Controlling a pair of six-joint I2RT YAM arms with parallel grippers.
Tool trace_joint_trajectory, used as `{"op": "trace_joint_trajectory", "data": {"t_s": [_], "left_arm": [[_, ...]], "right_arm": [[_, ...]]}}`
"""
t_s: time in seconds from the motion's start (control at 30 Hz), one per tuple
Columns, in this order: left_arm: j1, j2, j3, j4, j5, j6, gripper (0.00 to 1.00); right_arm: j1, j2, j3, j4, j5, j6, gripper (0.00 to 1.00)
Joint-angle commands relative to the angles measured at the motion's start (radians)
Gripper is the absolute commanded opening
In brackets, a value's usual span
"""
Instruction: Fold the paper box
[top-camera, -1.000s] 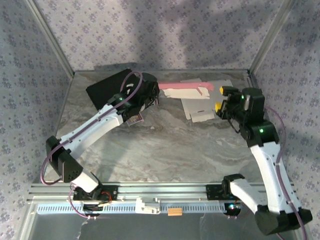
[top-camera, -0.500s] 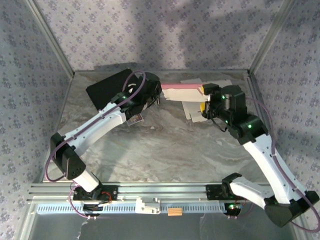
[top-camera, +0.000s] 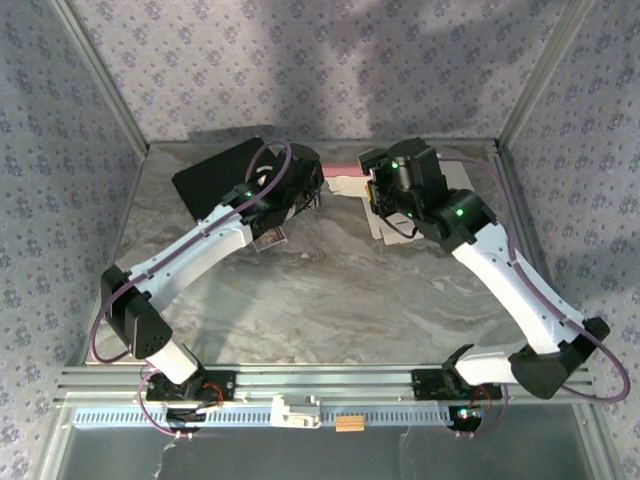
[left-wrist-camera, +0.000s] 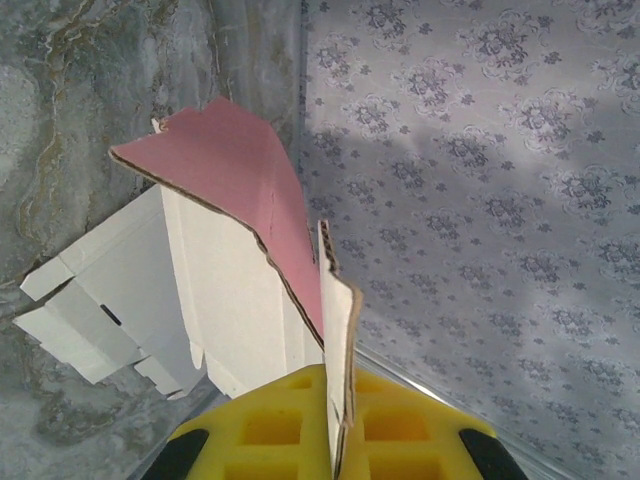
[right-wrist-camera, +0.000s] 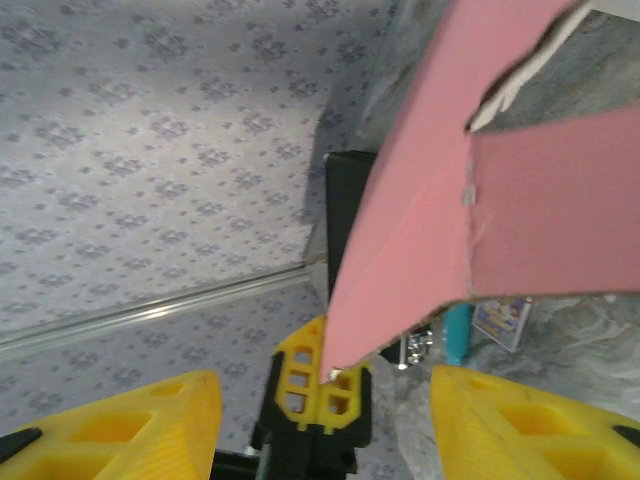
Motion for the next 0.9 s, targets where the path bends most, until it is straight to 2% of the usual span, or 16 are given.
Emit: {"op": "trace_joint_trajectory", "data": {"t_s": [0.0, 0.1, 0.37, 0.5, 0.6, 0.73, 0.87], "left_arm": [[-0.011, 0.009, 0.042, 0.007, -0.024, -0.160, 0.00], [-0.019, 0.007, 0.041, 0.002, -0.026, -0.157, 0.00], [-0.032, 0.003, 0.041, -0.006, -0.027, -0.151, 0.00], [-0.032, 0.001, 0.041, -0.007, -0.024, -0.142, 0.00], [-0.037, 0.002, 0.041, -0.004, -0.021, -0.140, 0.00], [-0.041, 0.001, 0.047, -0.005, -0.016, -0.136, 0.00], [-0.045, 0.006, 0.053, -0.013, -0.014, -0.138, 0.00]], "right_arm": [[0.018, 0.027, 0.047, -0.093, 0.072, 0.000, 0.56], [0.018, 0.056, 0.064, -0.070, 0.087, -0.005, 0.50], [0.003, 0.115, 0.105, -0.110, 0.093, 0.002, 0.26], [-0.009, 0.120, 0.101, -0.103, 0.089, 0.018, 0.17], [-0.021, 0.124, 0.108, -0.106, 0.092, 0.019, 0.16], [-0.047, 0.128, 0.102, -0.093, 0.080, 0.023, 0.23], [-0.055, 0.135, 0.109, -0.082, 0.076, 0.019, 0.18]]}}
